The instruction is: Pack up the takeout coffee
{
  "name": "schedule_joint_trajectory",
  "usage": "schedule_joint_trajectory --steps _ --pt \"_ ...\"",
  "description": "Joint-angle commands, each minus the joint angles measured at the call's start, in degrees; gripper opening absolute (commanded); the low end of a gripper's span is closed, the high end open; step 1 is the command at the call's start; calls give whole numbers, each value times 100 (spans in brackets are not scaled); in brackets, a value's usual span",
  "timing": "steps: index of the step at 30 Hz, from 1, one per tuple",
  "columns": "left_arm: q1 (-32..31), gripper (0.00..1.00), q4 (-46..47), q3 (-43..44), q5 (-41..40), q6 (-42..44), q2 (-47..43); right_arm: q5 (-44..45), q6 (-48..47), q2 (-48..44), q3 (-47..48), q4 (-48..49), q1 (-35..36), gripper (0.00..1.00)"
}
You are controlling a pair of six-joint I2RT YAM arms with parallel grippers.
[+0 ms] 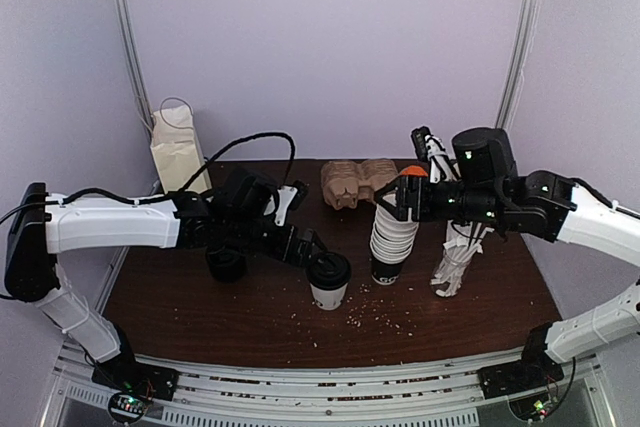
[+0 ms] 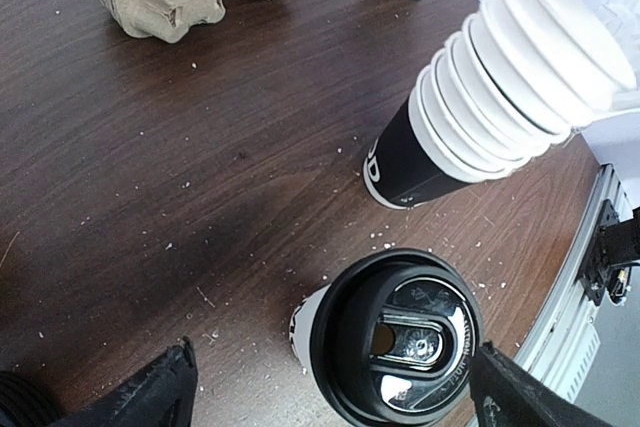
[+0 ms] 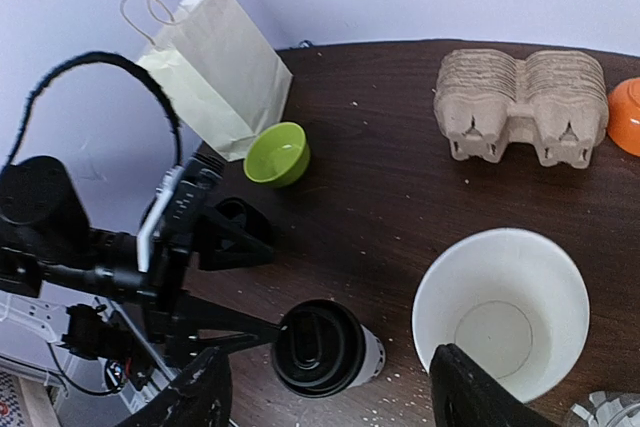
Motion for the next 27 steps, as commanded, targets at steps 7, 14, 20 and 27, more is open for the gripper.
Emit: schedule_joint_trajectory --steps 7,14,20,27 --pt "-36 98 181 -102 -42 34 -178 -6 144 180 -626 502 -313 68" --pt "-31 98 181 -133 -40 8 -183 -166 209 199 -804 618 -378 68" --pt "-39 98 100 -63 -36 134 -194 -280 179 81 -614 537 -395 71" --pt "-549 98 -912 768 -764 645 391 -205 -3 -257 -364 24 -378 76"
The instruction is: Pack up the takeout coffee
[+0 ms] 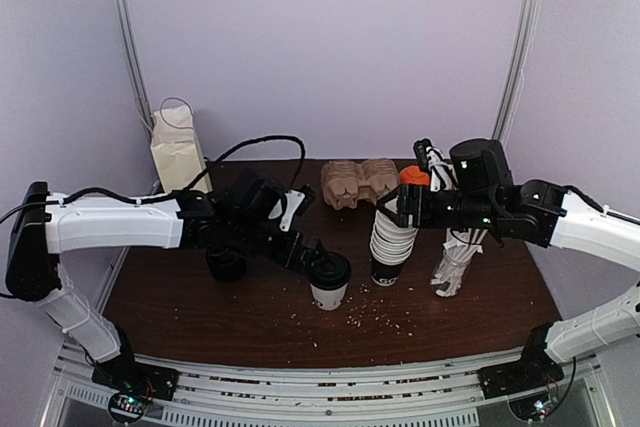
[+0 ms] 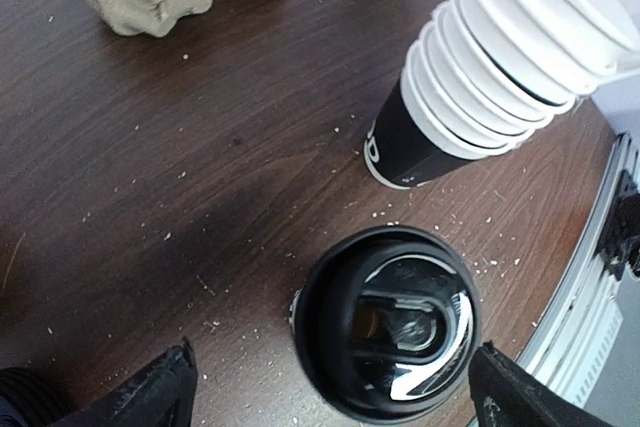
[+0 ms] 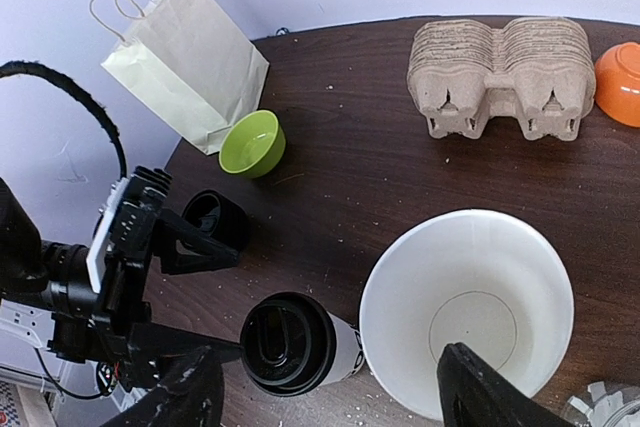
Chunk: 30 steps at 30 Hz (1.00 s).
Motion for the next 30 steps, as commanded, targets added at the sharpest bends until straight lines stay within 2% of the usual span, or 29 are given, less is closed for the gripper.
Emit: schedule_joint_trajectory --steps 1,11,28,30 --pt "-444 98 -717 759 -716 450 504 84 -152 -405 205 -377 -16 76" --pt "-729 98 -1540 1693 -1380 451 1315 161 -123 -825 -103 -460 -19 77" --pt "-747 98 -1571 1895 -1017 421 1602 -83 23 -853 -443 -171 -11 78" --pt "-747 95 -1571 1908 -1016 427 1605 -89 36 -858 -470 -150 -11 78"
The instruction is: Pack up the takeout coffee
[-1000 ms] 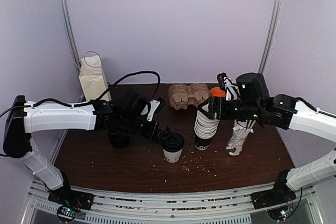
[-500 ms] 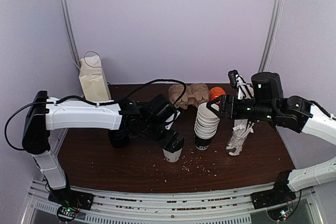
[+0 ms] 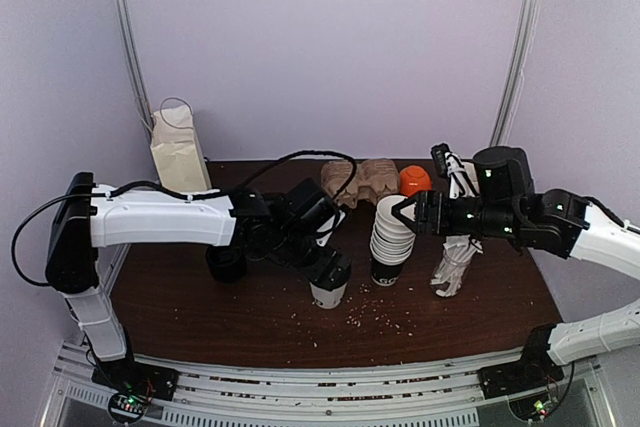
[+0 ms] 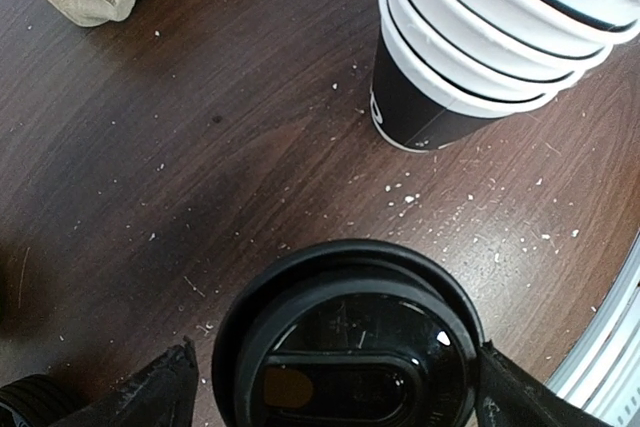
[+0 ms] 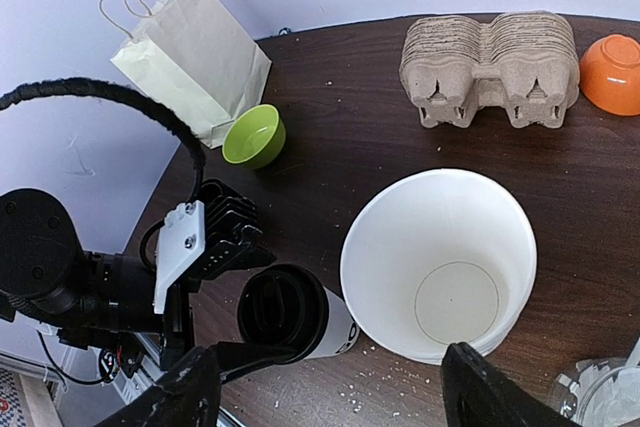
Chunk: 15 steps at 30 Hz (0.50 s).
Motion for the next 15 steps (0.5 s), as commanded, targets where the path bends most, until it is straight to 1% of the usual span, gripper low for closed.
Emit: schedule_joint_trajectory --steps 1,6,9,15 --pt "1 93 -54 179 93 45 135 -55 76 -77 -119 143 -11 78" --pt "1 80 -61 133 79 54 -14 -42 77 -95 -110 134 -13 78" --pt "1 74 -62 96 53 54 -158 -37 67 -105 -89 134 -18 78" --pt "1 68 -62 -39 -125 -40 -518 -57 92 -96 -90 177 -13 77"
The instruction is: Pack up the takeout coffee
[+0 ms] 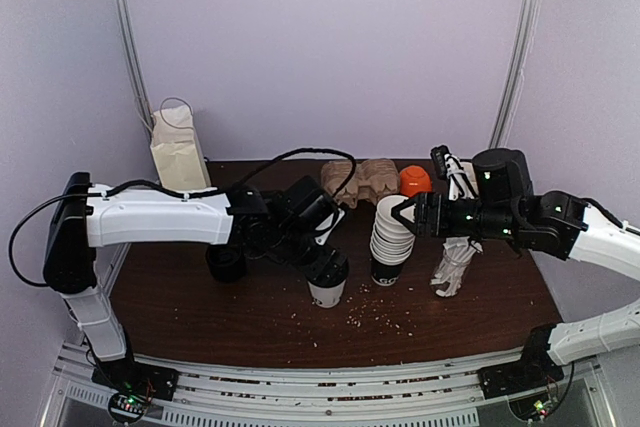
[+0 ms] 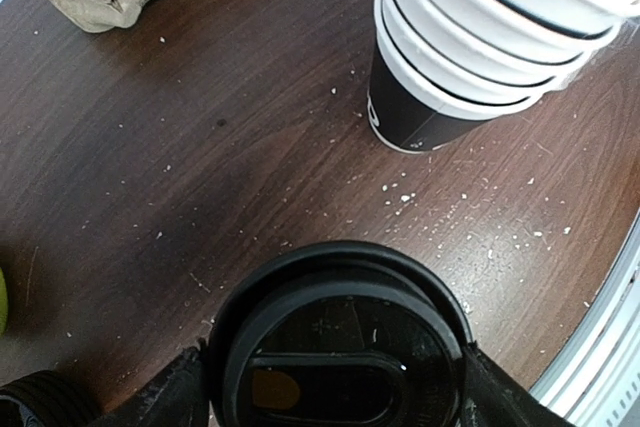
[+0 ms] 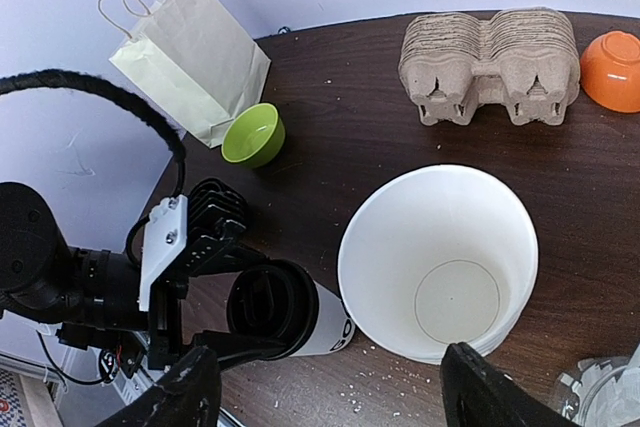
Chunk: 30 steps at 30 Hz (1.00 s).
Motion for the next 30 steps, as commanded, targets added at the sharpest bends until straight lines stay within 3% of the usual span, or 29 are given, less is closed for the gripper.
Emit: schedule_joint_trajectory --steps 1,13,23,30 --pt "1 68 7 -115 -193 -83 -535 -57 50 -93 -9 103 -18 77" --pt "286 67 -957 -879 -1069 -554 -1804 -157 26 -13 65 176 -11 77" --pt "1763 68 -1723 -1615 -1299 -486 -3495 -298 -12 56 77 306 -15 77" --pt "2776 69 -1790 -1987 -1264 -246 -3727 -356 -90 81 98 331 -18 77"
